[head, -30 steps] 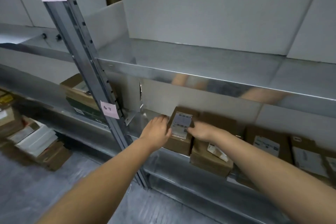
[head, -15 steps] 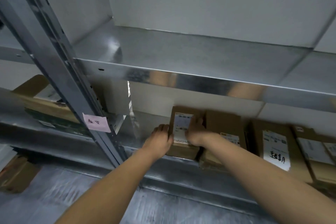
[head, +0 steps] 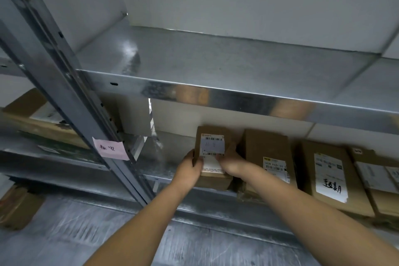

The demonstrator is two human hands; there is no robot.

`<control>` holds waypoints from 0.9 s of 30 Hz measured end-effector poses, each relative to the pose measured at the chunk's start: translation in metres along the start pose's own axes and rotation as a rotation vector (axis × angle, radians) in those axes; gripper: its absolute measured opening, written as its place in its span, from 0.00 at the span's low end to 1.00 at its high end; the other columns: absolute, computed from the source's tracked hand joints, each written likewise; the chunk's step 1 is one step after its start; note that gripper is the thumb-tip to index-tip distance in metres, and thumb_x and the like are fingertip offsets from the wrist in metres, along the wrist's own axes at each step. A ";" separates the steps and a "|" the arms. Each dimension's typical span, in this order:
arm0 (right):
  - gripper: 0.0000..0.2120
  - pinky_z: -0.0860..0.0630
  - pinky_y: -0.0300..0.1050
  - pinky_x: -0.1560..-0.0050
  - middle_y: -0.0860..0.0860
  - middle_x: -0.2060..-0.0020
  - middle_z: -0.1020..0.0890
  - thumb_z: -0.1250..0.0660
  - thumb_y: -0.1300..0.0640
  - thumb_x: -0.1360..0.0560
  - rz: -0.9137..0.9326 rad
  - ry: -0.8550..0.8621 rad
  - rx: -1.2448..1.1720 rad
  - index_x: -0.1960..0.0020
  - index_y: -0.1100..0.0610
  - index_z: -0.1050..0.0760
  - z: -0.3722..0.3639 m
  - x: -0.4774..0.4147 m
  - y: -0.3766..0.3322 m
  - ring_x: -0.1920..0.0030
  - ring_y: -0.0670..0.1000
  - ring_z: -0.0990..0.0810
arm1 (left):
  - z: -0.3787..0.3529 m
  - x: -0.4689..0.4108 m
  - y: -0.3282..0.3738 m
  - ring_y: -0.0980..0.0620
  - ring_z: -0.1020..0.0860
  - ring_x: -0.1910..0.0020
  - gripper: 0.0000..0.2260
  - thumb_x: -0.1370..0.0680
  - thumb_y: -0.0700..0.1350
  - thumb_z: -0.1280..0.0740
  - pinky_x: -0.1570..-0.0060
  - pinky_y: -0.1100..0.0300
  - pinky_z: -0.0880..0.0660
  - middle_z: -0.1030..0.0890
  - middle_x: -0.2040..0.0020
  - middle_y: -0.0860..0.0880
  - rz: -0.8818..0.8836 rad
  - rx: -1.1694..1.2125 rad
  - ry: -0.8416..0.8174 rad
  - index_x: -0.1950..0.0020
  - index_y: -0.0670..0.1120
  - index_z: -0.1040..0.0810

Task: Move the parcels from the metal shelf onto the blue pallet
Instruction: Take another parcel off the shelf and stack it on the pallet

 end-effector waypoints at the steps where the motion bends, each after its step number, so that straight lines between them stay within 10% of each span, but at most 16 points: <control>1: 0.30 0.24 0.46 0.59 0.57 0.38 0.25 0.41 0.54 0.19 0.035 -0.004 0.007 0.23 0.56 0.53 -0.001 0.002 -0.002 0.54 0.53 0.22 | 0.001 0.004 -0.001 0.52 0.23 0.50 0.12 0.18 0.48 0.42 0.52 0.60 0.30 0.21 0.46 0.50 0.016 -0.003 0.007 0.36 0.50 0.28; 7: 0.17 0.30 0.40 0.46 0.57 0.38 0.22 0.40 0.55 0.19 0.258 -0.085 0.073 0.31 0.56 0.29 -0.002 0.036 -0.014 0.39 0.56 0.23 | 0.015 0.040 0.003 0.51 0.22 0.52 0.10 0.19 0.46 0.40 0.55 0.59 0.27 0.19 0.50 0.50 0.101 -0.012 0.117 0.39 0.49 0.25; 20: 0.20 0.26 0.52 0.37 0.53 0.38 0.21 0.34 0.54 0.23 0.459 -0.187 -0.025 0.33 0.57 0.30 0.019 0.141 0.008 0.40 0.54 0.21 | -0.007 0.200 0.052 0.60 0.20 0.51 0.11 0.20 0.47 0.37 0.57 0.64 0.23 0.19 0.49 0.57 0.152 0.102 0.525 0.38 0.52 0.26; 27: 0.18 0.28 0.41 0.51 0.49 0.39 0.20 0.34 0.55 0.23 0.603 -0.260 -0.089 0.33 0.52 0.29 0.037 0.219 0.022 0.49 0.47 0.22 | -0.026 0.285 0.088 0.61 0.22 0.50 0.11 0.20 0.48 0.38 0.57 0.64 0.25 0.21 0.47 0.55 0.126 0.028 0.653 0.38 0.52 0.27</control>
Point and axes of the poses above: each hand's wrist, its own x-axis away from the middle knuckle, its own z-axis out of the back of the hand, y = z × x, the point moved 4 cm from there along -x, towards the middle knuckle
